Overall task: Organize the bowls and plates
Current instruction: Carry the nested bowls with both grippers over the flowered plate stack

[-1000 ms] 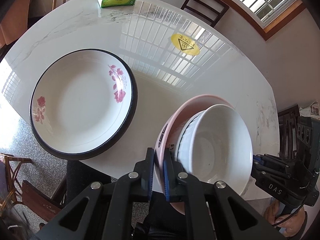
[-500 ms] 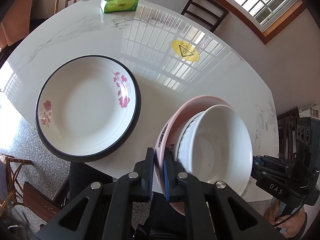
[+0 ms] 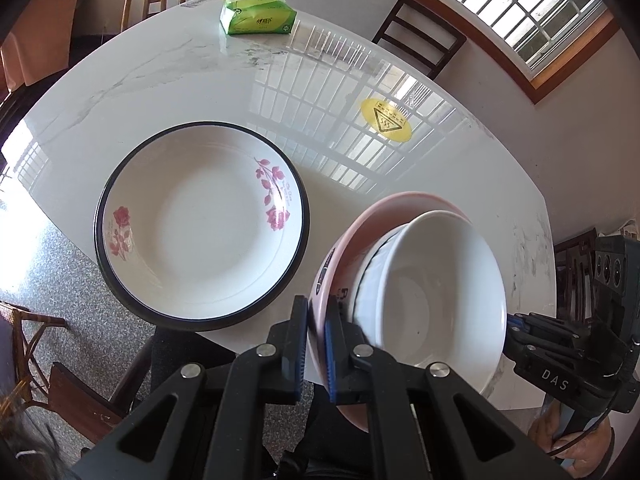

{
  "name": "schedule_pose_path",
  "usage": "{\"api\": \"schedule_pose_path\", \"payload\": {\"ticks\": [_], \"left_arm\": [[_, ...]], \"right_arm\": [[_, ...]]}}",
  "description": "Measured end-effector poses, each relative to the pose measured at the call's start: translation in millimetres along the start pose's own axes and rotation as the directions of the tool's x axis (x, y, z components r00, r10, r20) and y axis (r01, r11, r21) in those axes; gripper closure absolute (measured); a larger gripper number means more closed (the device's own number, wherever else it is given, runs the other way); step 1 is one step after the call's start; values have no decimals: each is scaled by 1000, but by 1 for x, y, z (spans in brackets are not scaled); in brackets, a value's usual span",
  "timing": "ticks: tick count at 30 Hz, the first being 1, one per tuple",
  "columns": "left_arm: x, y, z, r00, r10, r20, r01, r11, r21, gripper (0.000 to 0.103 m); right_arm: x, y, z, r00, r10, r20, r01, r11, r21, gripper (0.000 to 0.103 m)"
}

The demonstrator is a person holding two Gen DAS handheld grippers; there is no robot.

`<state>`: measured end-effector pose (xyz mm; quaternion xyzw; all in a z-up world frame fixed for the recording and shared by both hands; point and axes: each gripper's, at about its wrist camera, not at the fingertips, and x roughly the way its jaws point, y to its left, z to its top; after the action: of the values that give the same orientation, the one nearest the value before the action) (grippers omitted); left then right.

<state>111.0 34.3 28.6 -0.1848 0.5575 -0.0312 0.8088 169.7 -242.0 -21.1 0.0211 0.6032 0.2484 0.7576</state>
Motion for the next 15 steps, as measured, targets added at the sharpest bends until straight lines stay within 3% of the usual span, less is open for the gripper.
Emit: {"api": "schedule_pose_path", "payload": {"ticks": [15], "left_arm": [[-19, 31, 9, 999, 11, 34, -9, 999, -45, 97]], "right_arm": [[4, 34, 16, 1000, 4, -12, -5, 999, -51, 88]]}}
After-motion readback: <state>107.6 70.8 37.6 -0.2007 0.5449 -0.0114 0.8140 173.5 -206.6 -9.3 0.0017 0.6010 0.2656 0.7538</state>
